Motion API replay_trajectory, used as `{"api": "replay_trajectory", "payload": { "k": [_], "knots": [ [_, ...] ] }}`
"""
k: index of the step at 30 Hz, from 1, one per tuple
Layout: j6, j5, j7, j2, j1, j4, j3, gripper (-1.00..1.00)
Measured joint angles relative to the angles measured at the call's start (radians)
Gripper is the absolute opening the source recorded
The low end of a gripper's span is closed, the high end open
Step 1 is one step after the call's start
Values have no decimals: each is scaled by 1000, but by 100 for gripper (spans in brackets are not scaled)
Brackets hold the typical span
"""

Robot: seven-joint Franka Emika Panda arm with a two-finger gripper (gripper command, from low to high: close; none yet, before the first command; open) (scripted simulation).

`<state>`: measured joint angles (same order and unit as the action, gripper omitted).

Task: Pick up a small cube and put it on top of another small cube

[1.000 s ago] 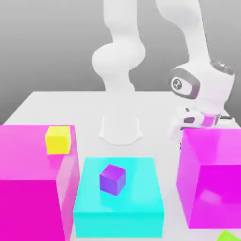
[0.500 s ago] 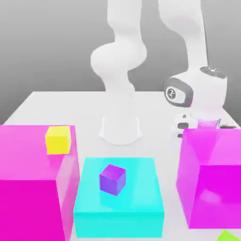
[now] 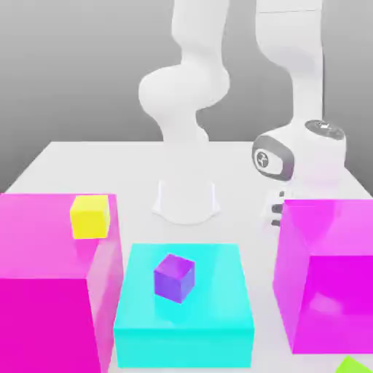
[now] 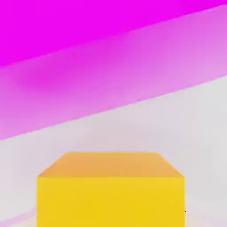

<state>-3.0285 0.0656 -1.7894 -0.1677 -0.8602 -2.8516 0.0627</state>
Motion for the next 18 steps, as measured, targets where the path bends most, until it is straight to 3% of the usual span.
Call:
{"api": "replay_trajectory", "payload": {
  "k": [9, 18],
  "knots": [
    [157, -72, -57, 190, -13, -36, 30, -100],
    [166, 232, 235, 284, -205, 150, 34, -100]
  ]
}}
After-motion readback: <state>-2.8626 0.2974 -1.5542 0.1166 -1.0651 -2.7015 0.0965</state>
